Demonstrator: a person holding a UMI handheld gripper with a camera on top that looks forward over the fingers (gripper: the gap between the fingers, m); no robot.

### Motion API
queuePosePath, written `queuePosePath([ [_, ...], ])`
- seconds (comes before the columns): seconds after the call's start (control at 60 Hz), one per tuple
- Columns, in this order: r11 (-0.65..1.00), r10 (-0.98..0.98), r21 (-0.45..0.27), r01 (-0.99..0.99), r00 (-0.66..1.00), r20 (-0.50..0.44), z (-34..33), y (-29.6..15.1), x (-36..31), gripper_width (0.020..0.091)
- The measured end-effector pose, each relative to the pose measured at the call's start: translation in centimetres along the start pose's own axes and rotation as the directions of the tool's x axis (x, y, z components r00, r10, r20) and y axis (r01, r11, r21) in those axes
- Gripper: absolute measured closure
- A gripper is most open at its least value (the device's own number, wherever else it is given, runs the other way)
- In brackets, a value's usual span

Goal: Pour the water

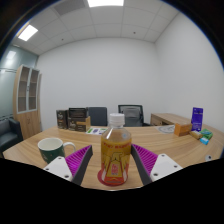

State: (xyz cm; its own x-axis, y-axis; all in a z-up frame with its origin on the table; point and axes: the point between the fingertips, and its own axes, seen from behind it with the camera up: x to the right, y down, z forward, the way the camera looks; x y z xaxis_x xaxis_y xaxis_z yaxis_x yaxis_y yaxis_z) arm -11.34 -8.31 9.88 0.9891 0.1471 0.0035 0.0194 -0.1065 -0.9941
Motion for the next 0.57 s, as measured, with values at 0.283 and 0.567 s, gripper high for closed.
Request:
queuePosePath([
  [0.283, 0.998, 0.034, -0.046, -0.033, 0.999, 0.028, -11.8, 1.6, -0.5, 0.0259],
  [0.567, 0.996, 0.078, -0.040, -0.076, 0.996, 0.040, -17.9, 1.2, 0.9, 0.0257],
])
